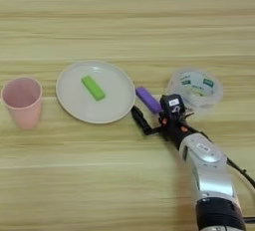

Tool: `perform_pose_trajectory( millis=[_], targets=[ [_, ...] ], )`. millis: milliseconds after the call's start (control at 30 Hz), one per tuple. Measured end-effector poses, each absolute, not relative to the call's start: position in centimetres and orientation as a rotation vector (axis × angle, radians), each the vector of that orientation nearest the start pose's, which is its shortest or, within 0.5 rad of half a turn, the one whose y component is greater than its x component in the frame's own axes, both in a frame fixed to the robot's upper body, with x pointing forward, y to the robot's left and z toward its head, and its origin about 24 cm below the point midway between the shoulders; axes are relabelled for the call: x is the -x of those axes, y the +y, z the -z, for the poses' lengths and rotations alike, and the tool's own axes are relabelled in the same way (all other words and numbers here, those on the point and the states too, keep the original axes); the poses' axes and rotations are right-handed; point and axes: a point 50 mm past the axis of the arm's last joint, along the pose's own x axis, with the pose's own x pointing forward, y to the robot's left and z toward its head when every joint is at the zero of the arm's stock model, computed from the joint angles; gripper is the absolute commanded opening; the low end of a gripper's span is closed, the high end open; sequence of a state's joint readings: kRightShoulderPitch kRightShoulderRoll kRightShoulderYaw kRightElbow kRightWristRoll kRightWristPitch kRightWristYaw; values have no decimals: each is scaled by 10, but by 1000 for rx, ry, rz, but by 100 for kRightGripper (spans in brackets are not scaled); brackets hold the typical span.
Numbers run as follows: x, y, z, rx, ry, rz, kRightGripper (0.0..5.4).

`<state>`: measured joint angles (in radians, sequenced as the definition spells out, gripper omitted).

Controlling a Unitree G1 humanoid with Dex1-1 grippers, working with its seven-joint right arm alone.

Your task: Move the objects on the table

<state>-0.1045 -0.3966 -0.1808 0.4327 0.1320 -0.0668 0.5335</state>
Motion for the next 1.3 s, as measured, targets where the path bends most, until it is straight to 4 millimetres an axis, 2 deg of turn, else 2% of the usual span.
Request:
perform_pose_trajectory(
  millis=[300, 867, 1300],
  targets=[
    [-255, -261, -10, 160, 254, -286, 376],
    [-253, -260, -9, 169, 250, -284, 152],
    [-252, -265, -11, 177, 237, -205, 143]
  ],
)
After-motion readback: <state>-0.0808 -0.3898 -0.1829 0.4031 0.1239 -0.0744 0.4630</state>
